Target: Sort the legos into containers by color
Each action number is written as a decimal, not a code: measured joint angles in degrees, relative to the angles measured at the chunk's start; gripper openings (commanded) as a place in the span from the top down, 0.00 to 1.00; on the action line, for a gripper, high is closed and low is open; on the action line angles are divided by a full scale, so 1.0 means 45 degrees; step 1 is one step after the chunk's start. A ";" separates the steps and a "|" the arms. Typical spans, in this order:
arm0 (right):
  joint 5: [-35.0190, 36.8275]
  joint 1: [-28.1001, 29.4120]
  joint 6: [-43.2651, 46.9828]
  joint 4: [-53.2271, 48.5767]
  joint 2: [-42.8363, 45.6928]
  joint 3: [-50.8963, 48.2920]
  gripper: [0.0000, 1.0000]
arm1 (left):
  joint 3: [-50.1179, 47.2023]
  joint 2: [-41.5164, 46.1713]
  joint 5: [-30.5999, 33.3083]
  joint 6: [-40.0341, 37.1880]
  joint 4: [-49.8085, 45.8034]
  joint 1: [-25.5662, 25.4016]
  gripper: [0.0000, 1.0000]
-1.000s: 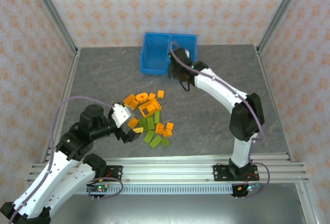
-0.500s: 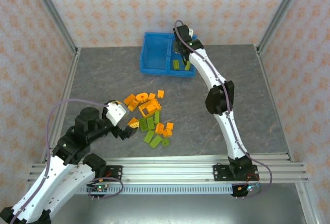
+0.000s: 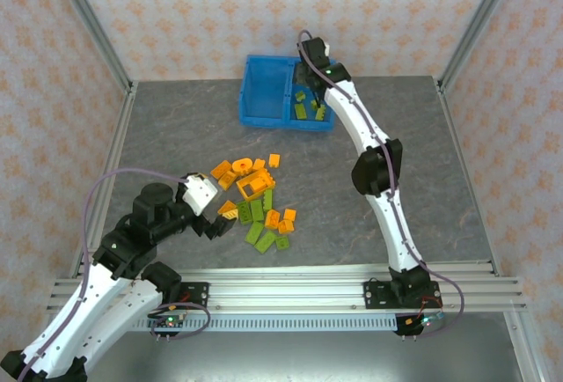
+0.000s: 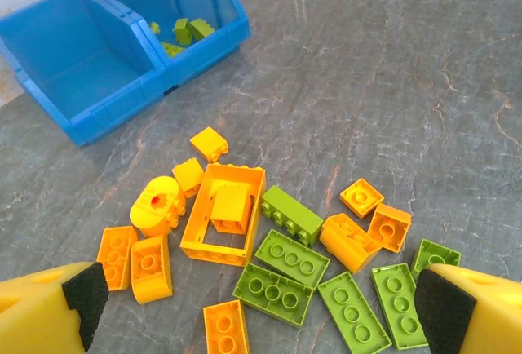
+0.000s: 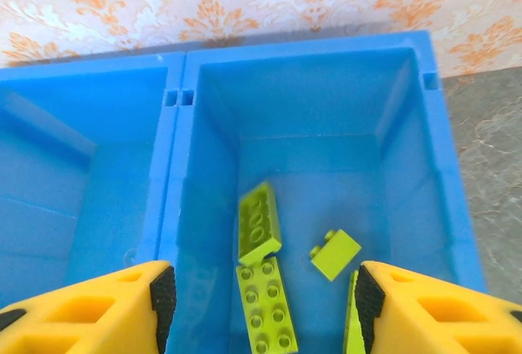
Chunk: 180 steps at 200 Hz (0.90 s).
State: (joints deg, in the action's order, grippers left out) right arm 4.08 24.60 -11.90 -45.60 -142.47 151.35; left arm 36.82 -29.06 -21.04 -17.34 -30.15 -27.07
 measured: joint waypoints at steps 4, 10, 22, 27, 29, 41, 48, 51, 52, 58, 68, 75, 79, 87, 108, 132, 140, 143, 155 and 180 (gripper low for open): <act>-0.0029 0.0000 -0.0005 -0.0097 0.0248 -0.0223 0.39 | -0.0010 -0.0044 0.0092 0.0092 0.0044 0.0000 0.00; -0.0126 0.0000 -0.0015 -0.0175 0.0767 -0.0738 0.39 | -0.0024 -0.0141 0.0238 0.0272 0.0102 0.0000 0.00; -0.0544 0.0000 -0.0126 -0.0194 0.2390 -0.2579 0.39 | -0.0024 -0.0452 0.0743 0.0826 0.0228 0.0000 0.01; -0.0738 0.0000 -0.0214 -0.0083 0.3220 -0.3575 0.39 | 0.0019 -0.0670 0.1035 0.1132 0.0228 0.0000 0.01; -0.0884 0.0000 -0.0238 -0.0005 0.3570 -0.4075 0.39 | 0.0053 -0.0733 0.1117 0.1234 0.0199 0.0000 0.01; -0.1477 0.0024 -0.0461 0.0427 0.5833 -0.6795 0.36 | 0.0578 -0.1637 0.1870 0.2108 -0.0170 -0.0005 0.04; -0.1851 0.0083 -0.0588 0.0860 0.7310 -0.8636 0.34 | 0.1122 -0.2254 0.2307 0.2667 -0.0525 -0.0044 0.11; -0.2069 0.0107 -0.0622 0.1132 0.8038 -0.9559 0.33 | 0.1491 -0.2608 0.2569 0.2895 -0.0753 -0.0087 0.13; -0.2098 0.0117 -0.0661 0.1161 0.8194 -0.9729 0.32 | 0.1579 -0.2676 0.2637 0.2992 -0.0797 -0.0102 0.14; -0.2385 0.0219 -0.0792 0.1525 0.9525 -1.1293 0.31 | 0.2239 -0.3259 0.3118 0.3536 -0.1083 -0.0219 0.15; -0.2730 0.0481 -0.1015 0.1885 1.1545 -1.3420 0.28 | 0.3327 -0.4289 0.3784 0.4643 -0.1268 -0.0476 0.16; -0.2934 0.0724 -0.1117 0.2035 1.2832 -1.4683 0.27 | 0.3973 -0.4881 0.4104 0.5343 -0.1277 -0.0670 0.17; -0.3065 0.0860 -0.1200 0.2079 1.3444 -1.5256 0.27 | 0.4265 -0.5134 0.4221 0.5644 -0.1287 -0.0772 0.18; -0.3249 0.1171 -0.1365 0.2249 1.4707 -1.6436 0.26 | 0.4784 -0.5765 0.4415 0.6411 -0.1292 -0.1010 0.18; -0.3604 0.1894 -0.1855 0.2759 1.7612 -1.9438 0.16 | 0.6062 -0.7883 0.4789 0.7917 -0.1404 -0.1715 0.27; -0.4153 0.2492 -0.2555 0.2424 2.0215 -2.1886 0.11 | 0.7674 -1.1045 0.5231 0.8898 -0.1447 -0.2467 0.31; -0.4289 0.2633 -0.2866 0.2064 2.0813 -2.2187 0.09 | 0.8116 -1.2089 0.5265 0.9204 -0.1462 -0.2584 0.31; -0.4328 0.2667 -0.2934 0.1938 2.0973 -2.2246 0.08 | 0.8262 -1.2420 0.5260 0.9282 -0.1472 -0.2594 0.31; -0.4585 0.2773 -0.3366 0.1428 2.1614 -2.2318 0.03 | 0.8971 -1.3843 0.5323 0.9573 -0.1661 -0.2628 0.33; -0.5022 0.2812 -0.4075 0.0559 2.2479 -2.2197 0.00 | 1.1055 -1.6577 0.5537 0.9850 -0.2263 -0.2623 0.37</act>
State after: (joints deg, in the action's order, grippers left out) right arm -18.52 37.26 -30.24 -43.09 -41.32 51.46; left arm 86.56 -103.66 3.88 26.98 -40.34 -38.87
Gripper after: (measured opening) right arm 0.992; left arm 0.643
